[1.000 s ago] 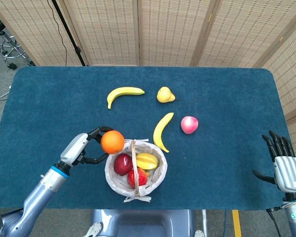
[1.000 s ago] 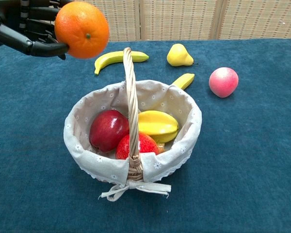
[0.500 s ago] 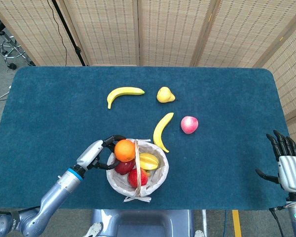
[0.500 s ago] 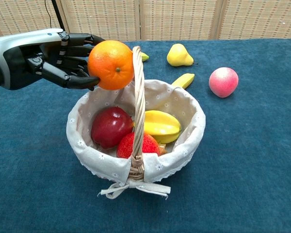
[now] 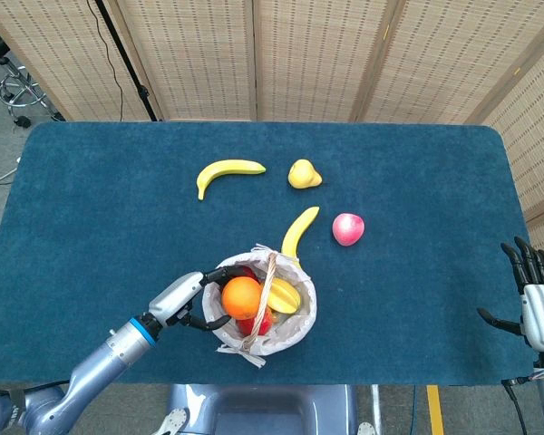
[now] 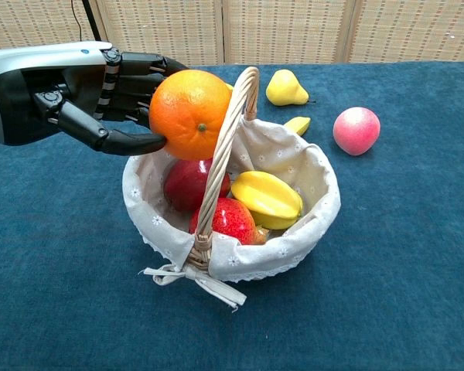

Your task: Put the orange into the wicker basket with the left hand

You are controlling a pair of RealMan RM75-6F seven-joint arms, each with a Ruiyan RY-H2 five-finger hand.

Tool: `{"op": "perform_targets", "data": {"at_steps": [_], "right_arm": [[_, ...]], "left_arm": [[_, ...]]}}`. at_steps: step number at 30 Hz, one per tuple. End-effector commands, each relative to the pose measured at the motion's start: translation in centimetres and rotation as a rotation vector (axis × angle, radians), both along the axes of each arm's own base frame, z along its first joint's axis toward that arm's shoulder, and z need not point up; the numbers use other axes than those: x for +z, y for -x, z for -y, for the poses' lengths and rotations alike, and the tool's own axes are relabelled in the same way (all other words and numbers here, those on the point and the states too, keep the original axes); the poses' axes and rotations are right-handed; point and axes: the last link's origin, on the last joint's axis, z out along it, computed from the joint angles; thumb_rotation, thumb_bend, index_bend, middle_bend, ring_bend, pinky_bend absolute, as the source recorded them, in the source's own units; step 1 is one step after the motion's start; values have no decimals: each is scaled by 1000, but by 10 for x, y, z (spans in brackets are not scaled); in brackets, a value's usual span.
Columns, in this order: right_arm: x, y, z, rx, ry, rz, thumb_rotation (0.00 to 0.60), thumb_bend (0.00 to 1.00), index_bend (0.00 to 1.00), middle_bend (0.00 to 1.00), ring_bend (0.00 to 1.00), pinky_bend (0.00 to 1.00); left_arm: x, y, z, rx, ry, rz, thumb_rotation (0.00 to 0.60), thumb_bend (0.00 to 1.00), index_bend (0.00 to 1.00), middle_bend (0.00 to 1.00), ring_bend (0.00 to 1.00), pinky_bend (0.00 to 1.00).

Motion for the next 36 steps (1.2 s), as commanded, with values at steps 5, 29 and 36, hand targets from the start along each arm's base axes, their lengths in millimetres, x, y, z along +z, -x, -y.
{"op": "perform_targets", "data": {"at_steps": [5,29,36], "right_arm": [[1,1,0,-1,3,3,600,0,46,0,0,0],[-2,0,1,3,-6,-1,600,0,46,0,0,0],[-8,-6,1,21,-25,-12,600,0,47,0,0,0]], "left_arm": [[10,9,3,-15,16,-35,600,439,172,67,80,141],[56,84,12,-56,-404,-352,600,433,128,21,28,81],[78,116,24,25,-633,-473,600,432,123,20,23,69]]}}
